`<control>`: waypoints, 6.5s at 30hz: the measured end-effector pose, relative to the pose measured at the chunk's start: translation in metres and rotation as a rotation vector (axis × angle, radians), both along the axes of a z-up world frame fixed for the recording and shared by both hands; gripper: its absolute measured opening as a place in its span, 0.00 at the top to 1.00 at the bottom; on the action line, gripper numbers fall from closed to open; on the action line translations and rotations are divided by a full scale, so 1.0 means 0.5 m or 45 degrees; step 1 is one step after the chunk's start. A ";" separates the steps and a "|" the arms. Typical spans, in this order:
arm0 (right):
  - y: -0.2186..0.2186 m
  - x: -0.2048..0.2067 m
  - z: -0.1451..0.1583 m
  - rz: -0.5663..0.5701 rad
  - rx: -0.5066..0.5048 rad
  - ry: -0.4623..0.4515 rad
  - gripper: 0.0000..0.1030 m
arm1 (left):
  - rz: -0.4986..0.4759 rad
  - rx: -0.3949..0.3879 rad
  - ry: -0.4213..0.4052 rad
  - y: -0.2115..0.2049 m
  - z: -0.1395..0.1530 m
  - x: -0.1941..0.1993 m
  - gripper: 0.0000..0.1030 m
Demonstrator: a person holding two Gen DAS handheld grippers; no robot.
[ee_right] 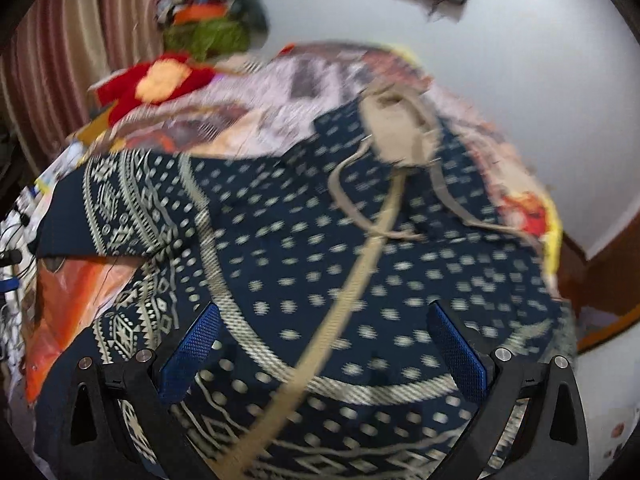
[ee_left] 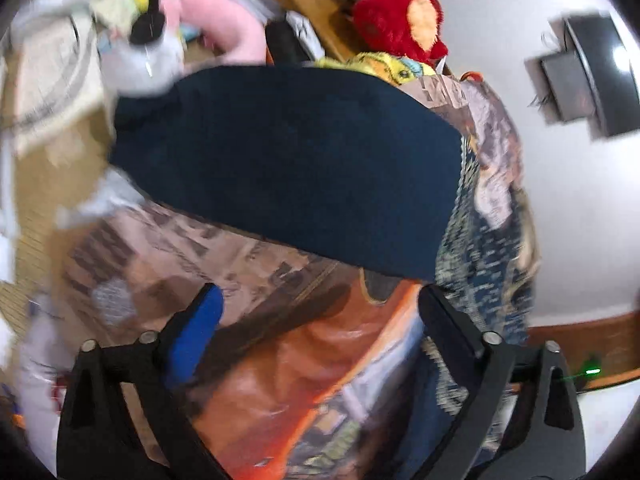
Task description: Fold large clothes
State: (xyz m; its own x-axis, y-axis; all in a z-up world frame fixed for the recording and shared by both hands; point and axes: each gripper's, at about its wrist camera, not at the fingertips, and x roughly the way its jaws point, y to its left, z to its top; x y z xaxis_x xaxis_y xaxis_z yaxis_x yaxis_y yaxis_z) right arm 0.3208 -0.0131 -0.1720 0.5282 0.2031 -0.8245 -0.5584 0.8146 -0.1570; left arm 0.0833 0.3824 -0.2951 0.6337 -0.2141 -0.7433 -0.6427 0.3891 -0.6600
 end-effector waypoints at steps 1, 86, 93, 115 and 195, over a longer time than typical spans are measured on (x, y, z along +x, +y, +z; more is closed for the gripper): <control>0.012 0.009 -0.012 0.010 0.003 0.046 0.00 | 0.006 -0.080 -0.037 0.009 -0.017 0.004 0.08; 0.042 0.125 -0.131 0.179 -0.111 0.317 0.36 | -0.857 0.833 0.236 -0.364 0.015 0.372 0.37; 0.027 0.145 -0.133 0.178 -0.046 0.306 0.74 | -0.774 0.949 0.222 -0.379 -0.002 0.404 0.37; -0.329 0.138 0.103 -0.257 0.364 -0.015 0.91 | -0.560 0.999 0.286 -0.341 0.028 0.376 0.38; -1.003 0.103 -0.154 -1.273 1.100 0.692 0.90 | -1.226 0.898 0.133 -0.797 0.098 0.584 0.32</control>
